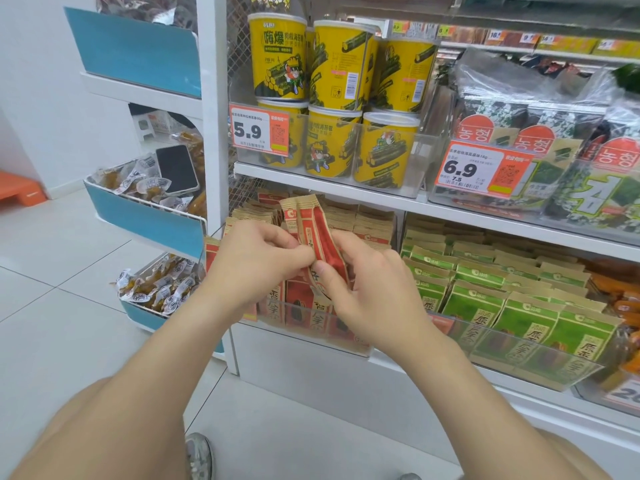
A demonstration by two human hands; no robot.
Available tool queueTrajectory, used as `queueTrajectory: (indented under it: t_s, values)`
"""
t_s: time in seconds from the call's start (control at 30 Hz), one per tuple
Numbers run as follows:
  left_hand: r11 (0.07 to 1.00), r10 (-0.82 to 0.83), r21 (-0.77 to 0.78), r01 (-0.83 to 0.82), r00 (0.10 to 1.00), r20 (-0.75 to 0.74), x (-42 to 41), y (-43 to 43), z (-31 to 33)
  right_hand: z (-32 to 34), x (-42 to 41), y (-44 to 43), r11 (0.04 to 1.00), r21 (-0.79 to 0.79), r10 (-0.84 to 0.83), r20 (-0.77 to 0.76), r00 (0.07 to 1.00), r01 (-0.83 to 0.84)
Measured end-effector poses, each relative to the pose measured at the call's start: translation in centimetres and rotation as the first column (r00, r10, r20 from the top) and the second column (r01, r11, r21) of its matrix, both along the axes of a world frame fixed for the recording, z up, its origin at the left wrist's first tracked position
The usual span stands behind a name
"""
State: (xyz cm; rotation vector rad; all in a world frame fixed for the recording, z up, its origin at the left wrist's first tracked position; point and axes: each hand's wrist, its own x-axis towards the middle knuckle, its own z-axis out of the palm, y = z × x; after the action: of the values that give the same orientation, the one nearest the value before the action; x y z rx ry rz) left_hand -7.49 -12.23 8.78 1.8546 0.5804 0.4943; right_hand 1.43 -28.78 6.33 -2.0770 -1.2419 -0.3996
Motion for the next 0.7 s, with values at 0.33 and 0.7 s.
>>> queueTrajectory:
  t_s: [0.33, 0.7]
  values:
    - [0.999, -0.038, 0.004, 0.038, 0.999, -0.001, -0.1, 0.4, 0.2, 0.0, -0.1, 0.0, 0.999, -0.026, -0.034, 0.012, 0.999, 0.034]
    - [0.99, -0.143, 0.02, 0.142, 0.973, 0.181, -0.2, -0.5, 0.1, 0.5, 0.0, 0.0, 0.993, 0.117, 0.027, -0.195, 0.98, -0.004]
